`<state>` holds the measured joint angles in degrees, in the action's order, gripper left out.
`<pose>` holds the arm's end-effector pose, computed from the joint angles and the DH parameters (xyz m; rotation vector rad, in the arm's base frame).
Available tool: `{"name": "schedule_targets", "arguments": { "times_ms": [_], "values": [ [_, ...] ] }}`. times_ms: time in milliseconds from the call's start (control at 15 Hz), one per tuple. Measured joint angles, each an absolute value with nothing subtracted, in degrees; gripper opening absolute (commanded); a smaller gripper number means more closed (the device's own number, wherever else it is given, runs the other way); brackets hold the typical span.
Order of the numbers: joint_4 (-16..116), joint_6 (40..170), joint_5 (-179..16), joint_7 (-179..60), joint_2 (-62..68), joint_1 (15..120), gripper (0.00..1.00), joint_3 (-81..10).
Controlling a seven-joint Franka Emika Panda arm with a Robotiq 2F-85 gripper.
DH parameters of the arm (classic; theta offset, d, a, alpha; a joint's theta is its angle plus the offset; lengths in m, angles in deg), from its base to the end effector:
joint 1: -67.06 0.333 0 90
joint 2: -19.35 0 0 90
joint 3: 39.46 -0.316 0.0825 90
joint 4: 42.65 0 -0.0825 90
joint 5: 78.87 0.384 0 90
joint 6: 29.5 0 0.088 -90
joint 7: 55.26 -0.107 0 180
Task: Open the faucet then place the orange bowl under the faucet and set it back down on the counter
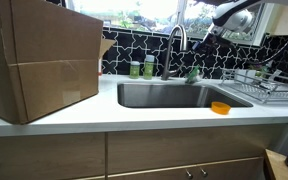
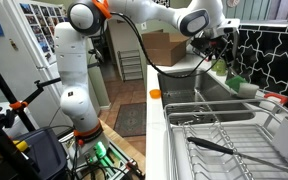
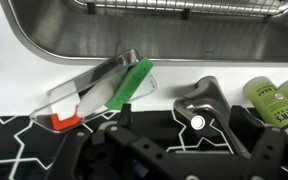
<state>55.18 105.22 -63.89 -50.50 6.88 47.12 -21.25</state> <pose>0.5318 -0.3916 0.5136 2.8581 -1.0492 0.7209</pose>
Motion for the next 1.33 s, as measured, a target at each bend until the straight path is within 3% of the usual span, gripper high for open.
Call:
{"name": "schedule_targets", "arguments": {
  "times_ms": [600,733,1133,1333],
  "values": [
    [45.1,106.9,-61.6,-44.3,-3.6,43.9,0.99,-25.7],
    [42.5,106.9,-61.6,-44.2,-5.8,42.9,0.75,-26.6],
    [37.8,106.8,-61.6,-44.2,-10.1,41.1,0.29,-29.2],
    [36.7,106.8,-61.6,-44.2,-11.1,40.7,0.12,-29.9]
  ]
}}
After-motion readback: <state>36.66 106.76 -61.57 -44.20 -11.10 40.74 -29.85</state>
